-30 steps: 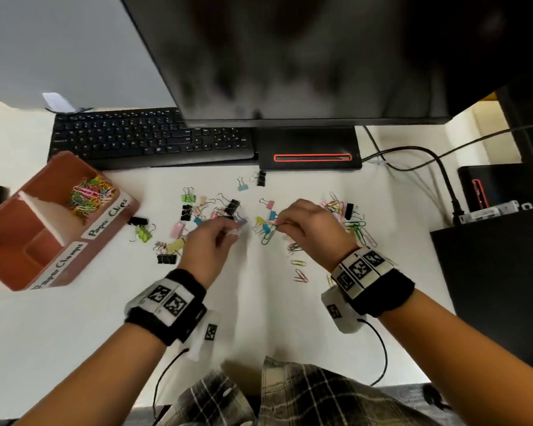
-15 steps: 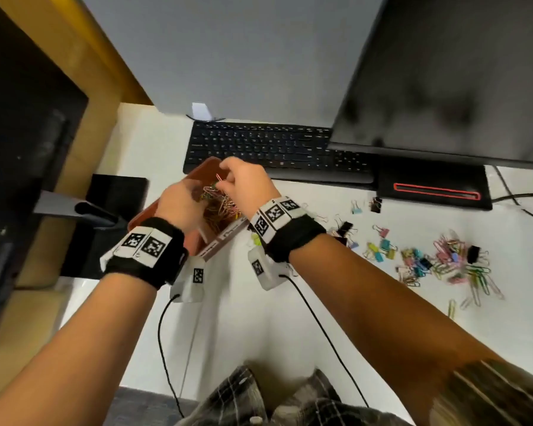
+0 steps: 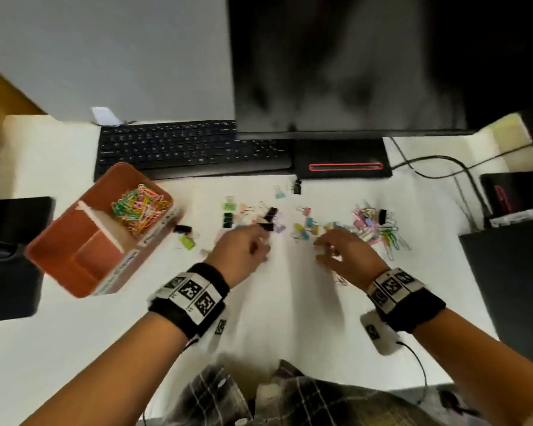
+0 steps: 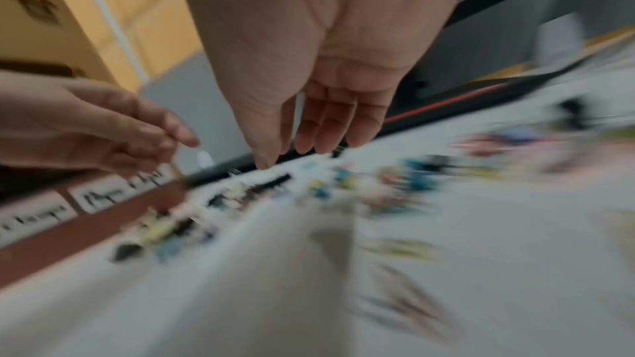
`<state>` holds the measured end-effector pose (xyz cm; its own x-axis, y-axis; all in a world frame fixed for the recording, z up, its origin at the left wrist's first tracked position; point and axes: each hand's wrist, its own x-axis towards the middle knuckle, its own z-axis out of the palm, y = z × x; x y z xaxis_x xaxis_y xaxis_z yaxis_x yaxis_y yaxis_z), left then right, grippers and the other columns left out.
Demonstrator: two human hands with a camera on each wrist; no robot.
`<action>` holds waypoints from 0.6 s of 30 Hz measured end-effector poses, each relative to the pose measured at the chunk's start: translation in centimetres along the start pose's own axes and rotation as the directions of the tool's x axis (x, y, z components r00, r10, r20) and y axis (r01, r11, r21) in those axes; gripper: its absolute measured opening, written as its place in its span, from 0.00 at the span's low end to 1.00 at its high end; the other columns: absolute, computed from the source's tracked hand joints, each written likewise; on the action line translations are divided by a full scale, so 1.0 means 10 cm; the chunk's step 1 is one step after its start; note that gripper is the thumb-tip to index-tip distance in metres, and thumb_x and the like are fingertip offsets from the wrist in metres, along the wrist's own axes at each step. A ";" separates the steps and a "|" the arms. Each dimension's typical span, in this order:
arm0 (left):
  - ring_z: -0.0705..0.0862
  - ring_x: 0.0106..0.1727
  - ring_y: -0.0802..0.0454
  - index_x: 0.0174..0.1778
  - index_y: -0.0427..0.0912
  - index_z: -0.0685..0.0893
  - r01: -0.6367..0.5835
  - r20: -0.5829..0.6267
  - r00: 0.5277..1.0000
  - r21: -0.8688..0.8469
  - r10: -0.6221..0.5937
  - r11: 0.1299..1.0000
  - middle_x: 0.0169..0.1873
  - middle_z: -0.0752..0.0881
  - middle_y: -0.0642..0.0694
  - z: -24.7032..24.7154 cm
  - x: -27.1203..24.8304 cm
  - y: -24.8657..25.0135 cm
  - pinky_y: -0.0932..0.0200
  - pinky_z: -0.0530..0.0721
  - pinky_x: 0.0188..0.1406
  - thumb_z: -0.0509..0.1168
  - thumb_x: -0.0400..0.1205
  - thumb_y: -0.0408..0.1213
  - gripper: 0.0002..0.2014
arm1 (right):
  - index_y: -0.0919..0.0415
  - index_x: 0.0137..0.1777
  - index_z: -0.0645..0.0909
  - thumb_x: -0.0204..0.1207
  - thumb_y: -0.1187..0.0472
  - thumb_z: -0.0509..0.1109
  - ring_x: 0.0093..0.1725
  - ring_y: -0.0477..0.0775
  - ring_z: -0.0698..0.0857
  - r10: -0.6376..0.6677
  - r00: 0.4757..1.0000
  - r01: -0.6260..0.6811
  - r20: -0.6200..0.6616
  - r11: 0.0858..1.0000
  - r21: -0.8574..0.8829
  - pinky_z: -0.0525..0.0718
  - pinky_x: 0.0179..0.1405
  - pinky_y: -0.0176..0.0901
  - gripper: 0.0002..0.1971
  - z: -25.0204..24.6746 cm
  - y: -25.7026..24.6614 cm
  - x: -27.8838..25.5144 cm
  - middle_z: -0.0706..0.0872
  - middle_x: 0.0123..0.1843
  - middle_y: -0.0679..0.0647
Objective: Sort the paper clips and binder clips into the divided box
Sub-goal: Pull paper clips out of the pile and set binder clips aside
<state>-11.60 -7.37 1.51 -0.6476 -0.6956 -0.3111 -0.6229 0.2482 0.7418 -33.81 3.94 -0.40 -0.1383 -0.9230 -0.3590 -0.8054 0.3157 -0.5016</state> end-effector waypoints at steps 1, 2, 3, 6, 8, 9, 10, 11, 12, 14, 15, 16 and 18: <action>0.81 0.36 0.58 0.57 0.41 0.82 0.001 0.066 0.998 0.034 -0.004 0.999 0.41 0.85 0.49 0.19 0.04 0.07 0.73 0.74 0.36 0.65 0.79 0.36 0.11 | 0.52 0.59 0.80 0.72 0.54 0.73 0.45 0.50 0.80 0.079 0.996 -0.078 0.033 0.996 -0.036 0.83 0.50 0.51 0.16 -0.03 0.25 -0.14 0.81 0.53 0.50; 0.80 0.38 0.56 0.58 0.42 0.82 0.004 0.119 0.993 0.071 -0.012 0.997 0.43 0.85 0.48 0.40 0.11 0.14 0.69 0.75 0.41 0.65 0.79 0.38 0.12 | 0.52 0.61 0.80 0.71 0.52 0.74 0.49 0.53 0.81 0.158 0.986 -0.154 0.060 0.986 -0.068 0.83 0.51 0.51 0.18 -0.07 0.50 -0.28 0.80 0.56 0.51; 0.80 0.40 0.55 0.59 0.42 0.81 0.006 0.145 0.989 0.098 -0.021 0.995 0.45 0.84 0.47 0.56 0.16 0.19 0.66 0.76 0.44 0.65 0.79 0.39 0.13 | 0.51 0.62 0.79 0.70 0.52 0.75 0.52 0.56 0.82 0.203 0.976 -0.197 0.083 0.978 -0.075 0.83 0.53 0.51 0.20 -0.09 0.67 -0.39 0.80 0.58 0.52; 0.79 0.40 0.53 0.61 0.43 0.79 0.024 0.182 0.982 0.113 -0.045 0.993 0.48 0.81 0.47 0.97 0.30 0.39 0.64 0.75 0.46 0.66 0.78 0.39 0.15 | 0.50 0.64 0.80 0.67 0.54 0.77 0.56 0.51 0.80 0.156 0.982 -0.158 0.103 0.987 0.014 0.79 0.60 0.43 0.24 -0.09 1.03 -0.59 0.75 0.66 0.52; 0.80 0.43 0.50 0.62 0.43 0.78 0.024 0.193 0.980 0.141 -0.051 0.990 0.50 0.81 0.45 1.20 0.40 0.52 0.63 0.75 0.48 0.66 0.78 0.40 0.16 | 0.53 0.64 0.81 0.67 0.59 0.78 0.56 0.48 0.75 0.057 0.993 -0.061 0.105 0.998 0.029 0.74 0.61 0.36 0.24 -0.09 1.14 -0.61 0.73 0.66 0.56; 0.81 0.46 0.48 0.62 0.43 0.78 0.034 0.183 0.981 0.160 -0.063 0.986 0.53 0.80 0.43 1.30 0.44 0.58 0.61 0.76 0.51 0.66 0.78 0.41 0.17 | 0.55 0.63 0.82 0.67 0.61 0.78 0.57 0.50 0.75 0.019 0.994 -0.021 0.110 1.000 0.020 0.75 0.62 0.37 0.23 -0.08 1.19 -0.60 0.73 0.67 0.57; 0.81 0.51 0.45 0.63 0.42 0.78 0.054 0.160 0.984 0.177 -0.083 0.983 0.56 0.78 0.41 1.37 0.48 0.60 0.60 0.75 0.55 0.67 0.78 0.42 0.18 | 0.56 0.62 0.82 0.67 0.61 0.78 0.59 0.54 0.77 -0.012 0.994 0.011 0.108 1.000 0.014 0.77 0.63 0.42 0.22 -0.06 1.20 -0.57 0.74 0.66 0.59; 0.80 0.55 0.43 0.64 0.42 0.77 0.080 0.131 0.986 0.193 -0.106 0.978 0.59 0.76 0.40 1.43 0.52 0.62 0.58 0.75 0.59 0.68 0.77 0.42 0.20 | 0.57 0.60 0.84 0.67 0.61 0.78 0.60 0.58 0.79 -0.041 0.994 0.040 0.101 0.999 0.017 0.79 0.63 0.47 0.19 -0.04 1.22 -0.54 0.76 0.65 0.60; 0.79 0.58 0.41 0.65 0.42 0.76 0.104 0.099 0.987 0.206 -0.127 0.973 0.61 0.74 0.40 1.50 0.56 0.65 0.55 0.75 0.62 0.68 0.76 0.42 0.21 | 0.57 0.57 0.85 0.67 0.61 0.77 0.58 0.61 0.80 -0.069 0.994 0.066 0.084 0.997 0.029 0.81 0.62 0.50 0.17 -0.02 1.25 -0.51 0.78 0.62 0.61; 0.78 0.59 0.39 0.64 0.42 0.77 0.133 0.032 0.989 0.222 -0.143 0.966 0.62 0.73 0.39 1.57 0.61 0.69 0.50 0.77 0.65 0.69 0.76 0.39 0.21 | 0.59 0.49 0.87 0.66 0.61 0.77 0.52 0.63 0.83 -0.110 0.992 0.107 0.063 0.993 0.047 0.84 0.54 0.52 0.11 0.01 1.28 -0.45 0.81 0.56 0.60; 0.78 0.58 0.39 0.62 0.42 0.79 0.134 0.004 0.990 0.227 -0.139 0.965 0.61 0.73 0.39 1.58 0.63 0.70 0.51 0.77 0.64 0.69 0.76 0.37 0.18 | 0.60 0.46 0.87 0.66 0.61 0.77 0.50 0.62 0.83 -0.117 0.992 0.114 0.051 0.992 0.053 0.84 0.51 0.52 0.09 0.01 1.27 -0.42 0.82 0.53 0.59; 0.79 0.57 0.39 0.58 0.40 0.81 0.127 -0.018 0.992 0.233 -0.126 0.964 0.59 0.74 0.39 1.59 0.65 0.71 0.54 0.78 0.61 0.69 0.76 0.34 0.15 | 0.60 0.45 0.87 0.65 0.61 0.78 0.48 0.60 0.82 -0.118 0.992 0.115 0.046 0.991 0.063 0.84 0.49 0.52 0.09 0.01 1.27 -0.40 0.81 0.52 0.58; 0.79 0.54 0.42 0.50 0.38 0.83 0.105 -0.043 0.994 0.247 -0.097 0.963 0.55 0.76 0.40 1.60 0.69 0.71 0.61 0.74 0.53 0.69 0.76 0.31 0.08 | 0.61 0.45 0.86 0.65 0.59 0.79 0.49 0.57 0.79 -0.107 0.994 0.103 0.035 0.991 0.085 0.82 0.48 0.50 0.10 -0.01 1.29 -0.37 0.80 0.50 0.58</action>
<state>-27.47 0.42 -4.92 -0.5642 -0.7451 -0.3557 -0.7767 0.3327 0.5349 -43.75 11.42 -5.43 -0.0312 -0.9431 -0.3311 -0.7636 0.2363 -0.6009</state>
